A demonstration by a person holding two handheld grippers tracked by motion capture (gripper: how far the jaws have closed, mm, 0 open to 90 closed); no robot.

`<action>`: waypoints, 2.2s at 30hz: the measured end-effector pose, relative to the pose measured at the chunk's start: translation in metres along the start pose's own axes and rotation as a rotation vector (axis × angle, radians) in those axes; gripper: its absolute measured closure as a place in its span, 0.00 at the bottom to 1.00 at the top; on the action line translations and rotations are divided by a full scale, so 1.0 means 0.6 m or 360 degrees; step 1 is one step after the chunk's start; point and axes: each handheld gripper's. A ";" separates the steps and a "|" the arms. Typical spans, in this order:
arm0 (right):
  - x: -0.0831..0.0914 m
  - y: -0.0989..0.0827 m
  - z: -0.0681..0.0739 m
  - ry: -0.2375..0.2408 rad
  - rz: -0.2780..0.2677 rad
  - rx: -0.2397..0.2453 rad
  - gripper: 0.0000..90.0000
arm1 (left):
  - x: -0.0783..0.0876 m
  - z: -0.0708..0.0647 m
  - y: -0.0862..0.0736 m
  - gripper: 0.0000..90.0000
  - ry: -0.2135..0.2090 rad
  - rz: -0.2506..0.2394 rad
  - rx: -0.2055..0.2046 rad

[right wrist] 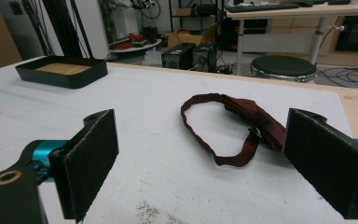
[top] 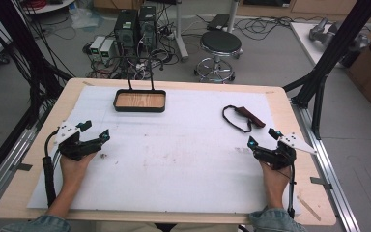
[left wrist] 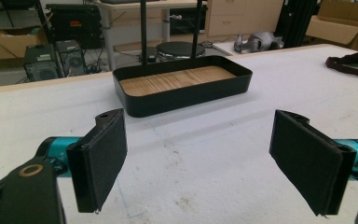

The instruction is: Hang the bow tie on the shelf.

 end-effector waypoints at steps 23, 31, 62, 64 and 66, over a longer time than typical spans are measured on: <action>-0.002 -0.001 -0.004 -0.0020 0.0008 -0.0028 0.11 | -0.002 -0.003 0.000 0.21 -0.0023 -0.0017 0.0034; -0.009 0.020 -0.010 -0.0058 -0.0030 0.0040 0.19 | -0.004 -0.004 0.000 0.21 -0.0031 -0.0029 0.0051; -0.200 0.053 -0.119 -0.0061 0.0377 -0.0029 0.47 | -0.004 -0.006 0.002 0.21 -0.0086 -0.0040 0.0083; -0.207 0.048 -0.123 -0.0076 0.0424 -0.0024 0.51 | -0.005 -0.006 0.001 0.21 -0.0088 -0.0038 0.0085; -0.212 0.040 -0.127 -0.0099 0.0475 0.0020 0.54 | -0.005 -0.006 0.001 0.21 -0.0088 -0.0034 0.0088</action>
Point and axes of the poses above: each handheld gripper's, and its own axes: x roughly backward along the jaws, y roughly out of its top, z roughly to its left, and after that the axes turned 7 degrees about -z, right-handed
